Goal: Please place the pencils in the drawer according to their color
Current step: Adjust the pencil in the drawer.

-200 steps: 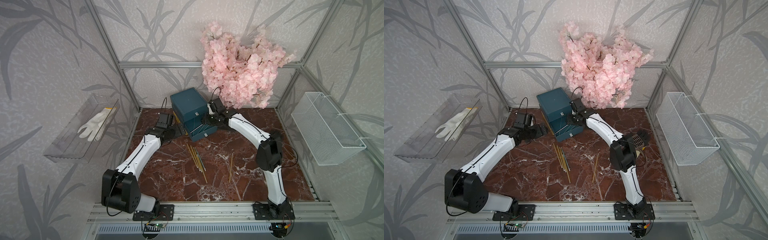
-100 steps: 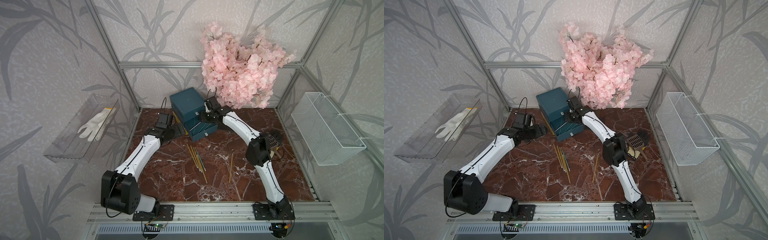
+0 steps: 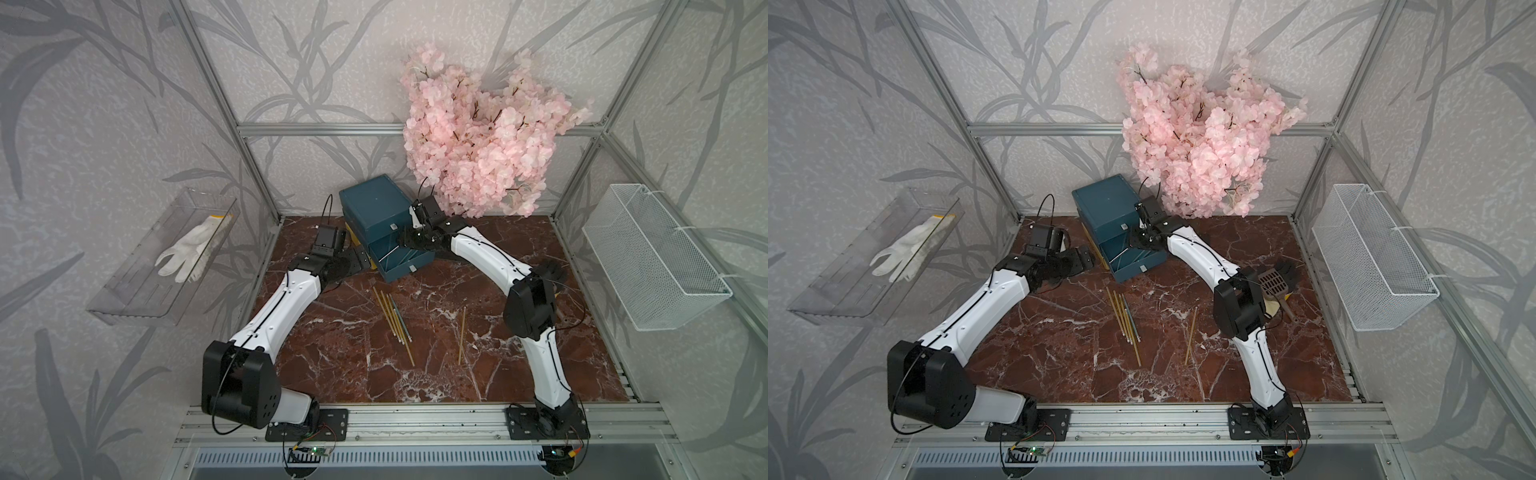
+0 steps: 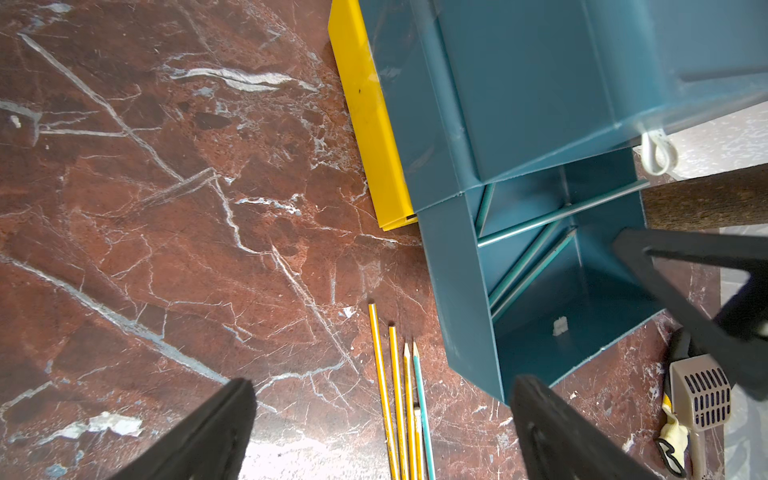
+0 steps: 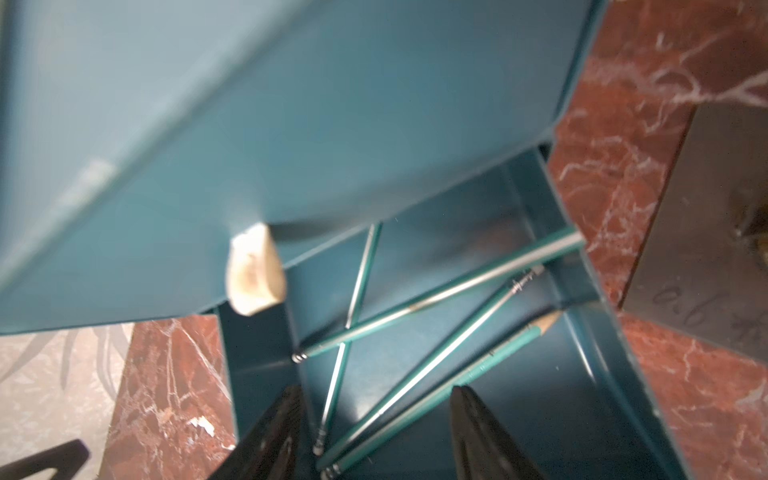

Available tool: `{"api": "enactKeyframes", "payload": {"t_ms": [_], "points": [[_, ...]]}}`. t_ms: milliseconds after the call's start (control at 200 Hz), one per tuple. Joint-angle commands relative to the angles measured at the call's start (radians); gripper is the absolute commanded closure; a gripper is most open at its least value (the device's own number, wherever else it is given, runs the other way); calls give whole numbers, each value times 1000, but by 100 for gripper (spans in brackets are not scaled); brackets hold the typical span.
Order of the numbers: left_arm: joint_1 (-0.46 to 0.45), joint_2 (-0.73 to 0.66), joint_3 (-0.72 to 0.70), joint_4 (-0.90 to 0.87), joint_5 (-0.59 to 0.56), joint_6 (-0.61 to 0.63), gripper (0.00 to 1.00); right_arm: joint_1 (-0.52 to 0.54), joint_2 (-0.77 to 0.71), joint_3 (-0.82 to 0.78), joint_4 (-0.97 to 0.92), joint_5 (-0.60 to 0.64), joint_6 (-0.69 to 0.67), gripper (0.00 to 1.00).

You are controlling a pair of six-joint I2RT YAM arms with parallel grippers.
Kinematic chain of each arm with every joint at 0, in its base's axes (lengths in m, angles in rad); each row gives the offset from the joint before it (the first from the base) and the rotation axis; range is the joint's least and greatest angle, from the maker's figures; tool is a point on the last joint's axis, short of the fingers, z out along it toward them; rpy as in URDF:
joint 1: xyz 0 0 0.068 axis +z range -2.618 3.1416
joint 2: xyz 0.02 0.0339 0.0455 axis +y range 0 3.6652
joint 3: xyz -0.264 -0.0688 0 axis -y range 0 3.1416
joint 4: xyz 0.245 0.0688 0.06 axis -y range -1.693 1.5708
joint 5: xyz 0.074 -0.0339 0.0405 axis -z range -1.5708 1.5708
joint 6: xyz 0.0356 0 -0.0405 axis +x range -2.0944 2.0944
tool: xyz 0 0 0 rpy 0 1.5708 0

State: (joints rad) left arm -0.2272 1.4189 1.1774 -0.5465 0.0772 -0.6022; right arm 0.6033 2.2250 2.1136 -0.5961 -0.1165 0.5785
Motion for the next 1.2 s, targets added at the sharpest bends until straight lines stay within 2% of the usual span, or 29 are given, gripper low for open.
{"api": "enactKeyframes", "payload": {"t_ms": [0, 360, 445, 520, 570, 700, 855, 955, 1080, 1195], "points": [[-4, -24, 10, -2, -4, 2, 0, 1, -9, 25, 20, 40, 5, 40], [-3, -40, 25, -27, -30, 19, 0, 2, 155, 144, -23, 72, 42, 40], [-2, -46, 25, -33, -36, 22, 0, 3, 225, 256, -86, 55, 60, 40], [-2, -46, 25, -35, -38, 24, 0, 12, 274, 388, -185, 20, 33, 40], [-1, -44, 25, -31, -37, 21, 0, 21, 272, 422, -229, 24, 8, 40], [-2, -29, 25, -16, -27, 12, 0, 24, 151, 252, -88, 15, -14, 40], [-3, -20, 30, -16, -17, 8, 0, 7, 18, -38, 284, -81, 45, 40], [-3, -23, 31, -22, -22, 14, 0, -5, 17, -57, 318, -96, 75, 40], [-3, -29, 30, -26, -26, 20, 0, -8, -40, -133, 389, -48, 72, 40], [-3, -22, 31, -24, -21, 20, 0, -16, -54, -100, 358, -10, 40, 40]]}}
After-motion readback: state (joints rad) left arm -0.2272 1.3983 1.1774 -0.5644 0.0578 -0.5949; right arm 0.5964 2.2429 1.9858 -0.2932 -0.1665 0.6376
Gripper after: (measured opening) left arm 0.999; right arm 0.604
